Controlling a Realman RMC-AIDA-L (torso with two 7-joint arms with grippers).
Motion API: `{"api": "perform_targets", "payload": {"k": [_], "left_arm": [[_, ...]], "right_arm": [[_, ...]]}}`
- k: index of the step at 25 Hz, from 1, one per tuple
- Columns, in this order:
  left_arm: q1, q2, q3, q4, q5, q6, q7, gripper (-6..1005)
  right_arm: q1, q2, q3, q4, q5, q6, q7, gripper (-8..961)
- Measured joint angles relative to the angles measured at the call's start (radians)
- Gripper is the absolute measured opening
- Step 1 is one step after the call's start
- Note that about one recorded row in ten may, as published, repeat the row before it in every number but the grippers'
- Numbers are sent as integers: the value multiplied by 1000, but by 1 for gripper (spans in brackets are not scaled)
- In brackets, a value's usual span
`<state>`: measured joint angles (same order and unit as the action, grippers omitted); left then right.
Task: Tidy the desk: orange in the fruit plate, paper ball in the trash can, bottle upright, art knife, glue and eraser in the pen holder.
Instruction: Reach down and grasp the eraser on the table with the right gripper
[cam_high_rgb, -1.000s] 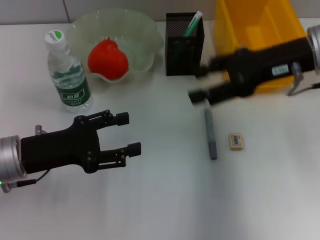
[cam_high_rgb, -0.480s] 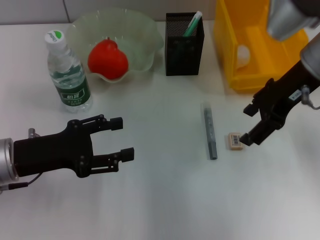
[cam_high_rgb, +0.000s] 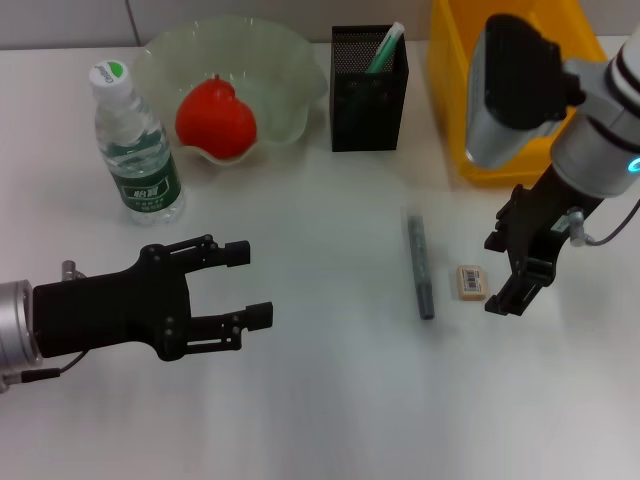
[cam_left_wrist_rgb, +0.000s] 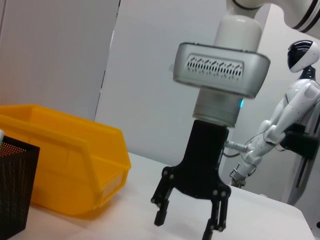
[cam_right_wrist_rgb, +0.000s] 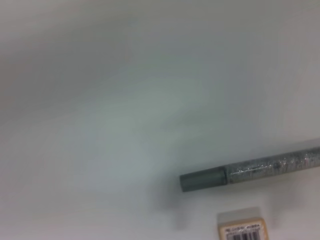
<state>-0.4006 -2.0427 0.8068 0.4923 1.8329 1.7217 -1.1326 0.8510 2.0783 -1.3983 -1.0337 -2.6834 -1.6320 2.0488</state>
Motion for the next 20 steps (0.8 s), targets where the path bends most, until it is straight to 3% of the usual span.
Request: {"api": "perform_targets", "payload": {"k": [20], "left_arm": [[-2,-2,-8,0,-2,-4,-7,812]], "right_arm": [[-3,8,-93,99,31,162,-45,674]]}}
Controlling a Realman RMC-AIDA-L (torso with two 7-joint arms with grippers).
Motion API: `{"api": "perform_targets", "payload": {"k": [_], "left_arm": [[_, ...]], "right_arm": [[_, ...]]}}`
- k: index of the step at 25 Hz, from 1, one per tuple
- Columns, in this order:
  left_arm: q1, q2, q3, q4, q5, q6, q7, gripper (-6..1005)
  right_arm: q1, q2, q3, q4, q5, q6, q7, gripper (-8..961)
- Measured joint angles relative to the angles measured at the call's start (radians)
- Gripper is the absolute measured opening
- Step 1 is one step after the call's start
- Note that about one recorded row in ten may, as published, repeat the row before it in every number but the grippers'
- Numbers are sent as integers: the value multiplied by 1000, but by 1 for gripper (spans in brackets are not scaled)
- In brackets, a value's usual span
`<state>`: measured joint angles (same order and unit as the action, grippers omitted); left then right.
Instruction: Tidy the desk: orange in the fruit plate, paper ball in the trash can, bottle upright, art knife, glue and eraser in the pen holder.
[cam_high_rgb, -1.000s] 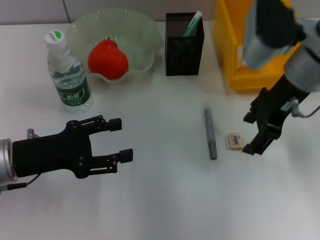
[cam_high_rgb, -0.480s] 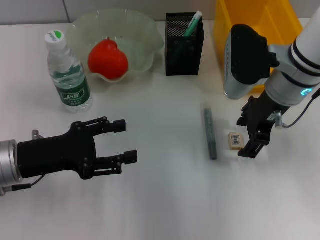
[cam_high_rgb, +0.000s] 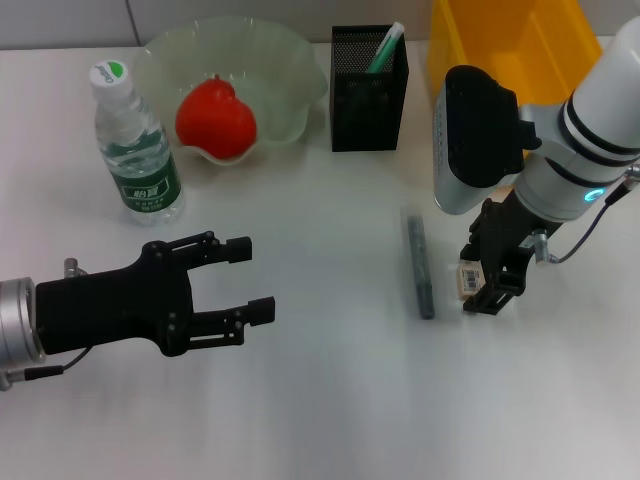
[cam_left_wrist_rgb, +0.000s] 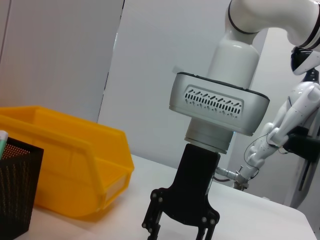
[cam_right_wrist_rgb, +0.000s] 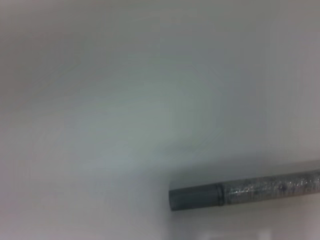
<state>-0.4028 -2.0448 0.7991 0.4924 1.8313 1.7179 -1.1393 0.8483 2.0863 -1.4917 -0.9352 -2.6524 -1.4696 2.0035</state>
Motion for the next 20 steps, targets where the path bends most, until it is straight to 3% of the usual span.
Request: {"api": "perform_targets", "payload": {"k": [4,8,14,17,18,20], "left_arm": [[-1,0,0,0,-3,0,0,812],[-2,0,0,0,-5,0,0,812],[-4,0,-1,0,-6,2,0,812],[-4,1,-1,0,-6,3,0,812],[-4,1,-1,0,-6,4,0,812],[-4,1,-1,0,-6,4,-1,812]], "right_arm": [[3,0,-2,6,0,15,-3,664],[0,0,-2,5,0,21,-5,504],[4,0,14,-8,0,8,8,393],[16,-2,64,-71,0,-48,47,393],[35,-4,145,-125,0,-104,81,393],[51,-4,200,-151,1,-135,101,392]]}}
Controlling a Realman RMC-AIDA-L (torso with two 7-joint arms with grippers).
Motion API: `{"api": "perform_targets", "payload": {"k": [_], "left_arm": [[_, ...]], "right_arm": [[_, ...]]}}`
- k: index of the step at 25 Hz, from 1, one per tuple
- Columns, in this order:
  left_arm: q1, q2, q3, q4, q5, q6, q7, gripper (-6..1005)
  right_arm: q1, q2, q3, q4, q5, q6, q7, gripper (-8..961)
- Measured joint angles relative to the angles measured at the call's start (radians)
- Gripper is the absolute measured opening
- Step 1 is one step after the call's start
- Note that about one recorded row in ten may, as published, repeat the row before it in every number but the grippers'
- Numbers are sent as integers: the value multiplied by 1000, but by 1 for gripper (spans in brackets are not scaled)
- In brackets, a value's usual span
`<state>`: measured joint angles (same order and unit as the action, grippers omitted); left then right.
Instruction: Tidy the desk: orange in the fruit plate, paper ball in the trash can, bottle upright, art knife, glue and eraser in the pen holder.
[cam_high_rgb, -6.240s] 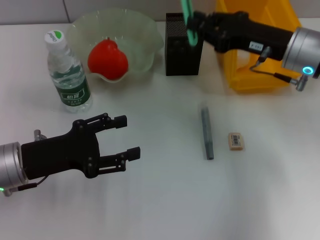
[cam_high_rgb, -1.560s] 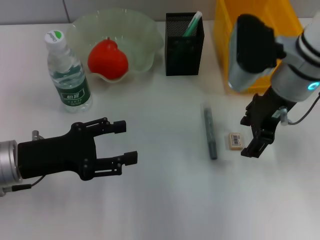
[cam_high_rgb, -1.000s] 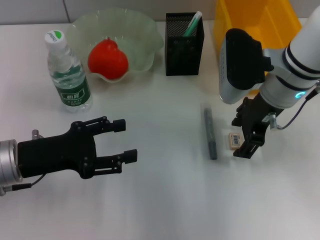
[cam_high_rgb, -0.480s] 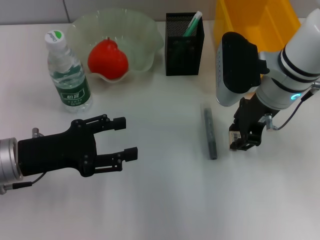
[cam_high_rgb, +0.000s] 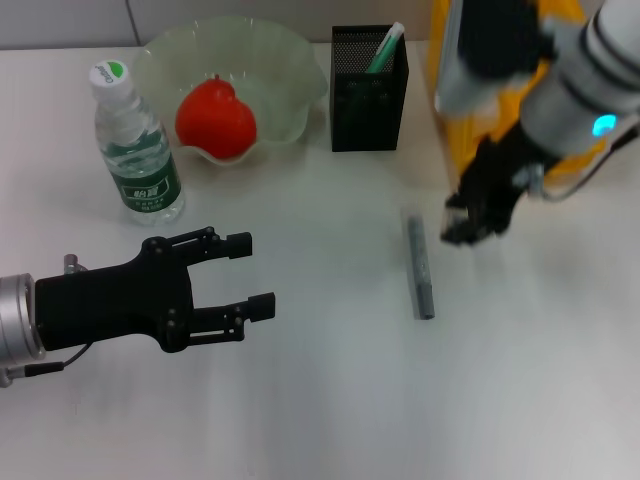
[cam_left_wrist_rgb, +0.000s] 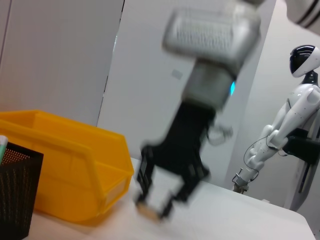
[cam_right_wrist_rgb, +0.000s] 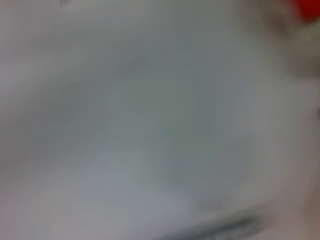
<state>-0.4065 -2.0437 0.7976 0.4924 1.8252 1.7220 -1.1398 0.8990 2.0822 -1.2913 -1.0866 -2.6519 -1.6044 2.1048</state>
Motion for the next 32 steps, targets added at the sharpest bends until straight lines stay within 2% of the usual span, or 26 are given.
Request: {"api": "perform_targets", "payload": {"k": [3,7,8,9,13,14,16,22,28,30,32], "left_arm": [[0,0,0,0,0,1,0,812],[0,1,0,0,0,2,0,812],[0,0,0,0,0,2,0,812],[0,0,0,0,0,2,0,812],[0,0,0,0,1,3,0,812],[0,0,0,0,1,3,0,812],[0,-1,0,0,1,5,0,812],[0,-1,0,0,0,8,4,812],[0,-1,0,0,0,9,9,812],[0,-1,0,0,0,11,9,812],[0,-1,0,0,0,15,9,812]], "right_arm": [[59,-3,177,-79,0,-42,97,392],[73,-4,229,-100,0,34,169,391],[74,-5,232,-89,-2,120,207,391],[74,-5,232,-89,-2,120,207,391],[79,-4,217,4,-7,329,238,401],[79,-4,217,4,-7,329,238,404],[102,-2,207,100,-1,423,239,411],[113,-2,184,191,38,512,230,431],[88,1,161,187,77,567,228,451],[80,1,163,180,96,569,228,526],[43,-2,170,125,177,547,227,601]]}}
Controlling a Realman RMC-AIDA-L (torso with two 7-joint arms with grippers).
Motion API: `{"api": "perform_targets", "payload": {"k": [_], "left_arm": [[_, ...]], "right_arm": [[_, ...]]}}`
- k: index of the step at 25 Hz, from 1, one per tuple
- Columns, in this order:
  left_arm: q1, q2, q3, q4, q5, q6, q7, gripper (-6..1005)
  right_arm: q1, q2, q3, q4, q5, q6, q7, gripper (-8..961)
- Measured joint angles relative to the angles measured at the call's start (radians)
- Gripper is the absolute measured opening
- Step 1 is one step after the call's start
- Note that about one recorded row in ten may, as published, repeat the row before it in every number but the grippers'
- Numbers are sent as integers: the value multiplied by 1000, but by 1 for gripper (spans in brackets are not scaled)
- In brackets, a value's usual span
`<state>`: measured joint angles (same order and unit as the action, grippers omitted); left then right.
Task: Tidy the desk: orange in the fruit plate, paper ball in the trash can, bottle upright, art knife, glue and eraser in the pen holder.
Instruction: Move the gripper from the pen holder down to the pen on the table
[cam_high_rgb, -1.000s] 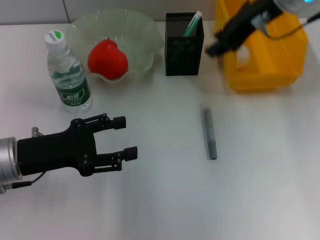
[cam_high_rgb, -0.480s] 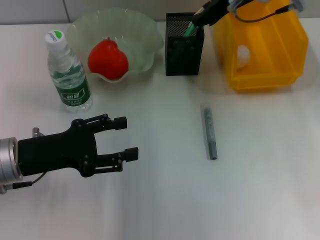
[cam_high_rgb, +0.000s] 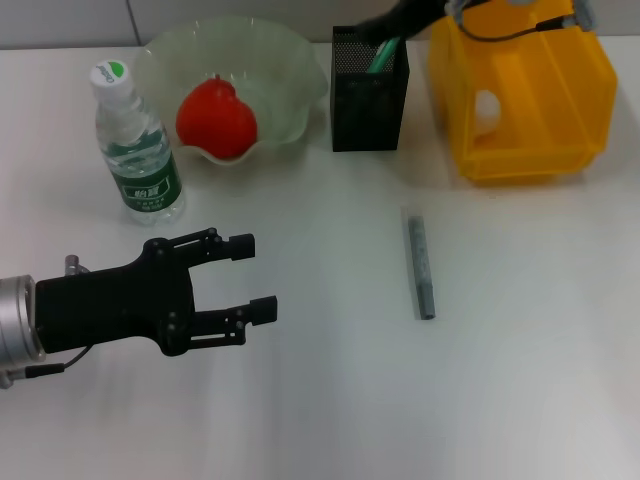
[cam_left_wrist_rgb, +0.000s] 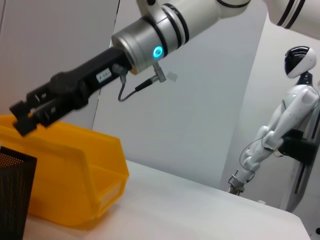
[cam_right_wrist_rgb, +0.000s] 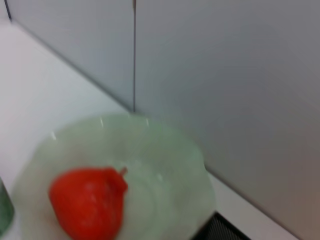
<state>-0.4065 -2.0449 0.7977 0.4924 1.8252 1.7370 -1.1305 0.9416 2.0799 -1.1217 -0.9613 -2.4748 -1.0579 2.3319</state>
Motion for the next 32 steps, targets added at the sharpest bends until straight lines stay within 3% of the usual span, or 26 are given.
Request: {"api": "perform_targets", "payload": {"k": [1,3,6,8,10,13,15,16,17,21,26,32], "left_arm": [[0,0,0,0,0,4,0,812],[0,0,0,0,0,6,0,812],[0,0,0,0,0,6,-1,812],[0,0,1,0,0,6,0,812],[0,0,2,0,1,8,0,812],[0,0,3,0,1,9,1,812],[0,0,4,0,2,9,3,812],[-1,0,5,0,3,9,4,812],[-1,0,5,0,3,9,4,812],[-1,0,7,0,3,9,7,812],[2,0,4,0,2,11,14,812],[5,-1,3,0,3,11,14,812]], "right_arm": [[-51,-8,7,-84,101,-67,0,638],[-76,-15,12,-132,160,-126,3,674],[-103,-50,37,-247,267,-328,73,727],[-87,-74,44,-267,268,-457,155,745],[-18,-106,41,-206,207,-642,269,745],[2,-108,38,-178,173,-669,283,744],[37,-96,26,-121,87,-694,297,744],[64,-64,18,-73,-22,-696,303,744],[64,-64,18,-73,-22,-696,303,744],[97,5,-4,-14,-204,-645,311,743],[100,7,-139,69,-185,-551,350,742],[99,10,-221,134,-174,-466,370,742]]}}
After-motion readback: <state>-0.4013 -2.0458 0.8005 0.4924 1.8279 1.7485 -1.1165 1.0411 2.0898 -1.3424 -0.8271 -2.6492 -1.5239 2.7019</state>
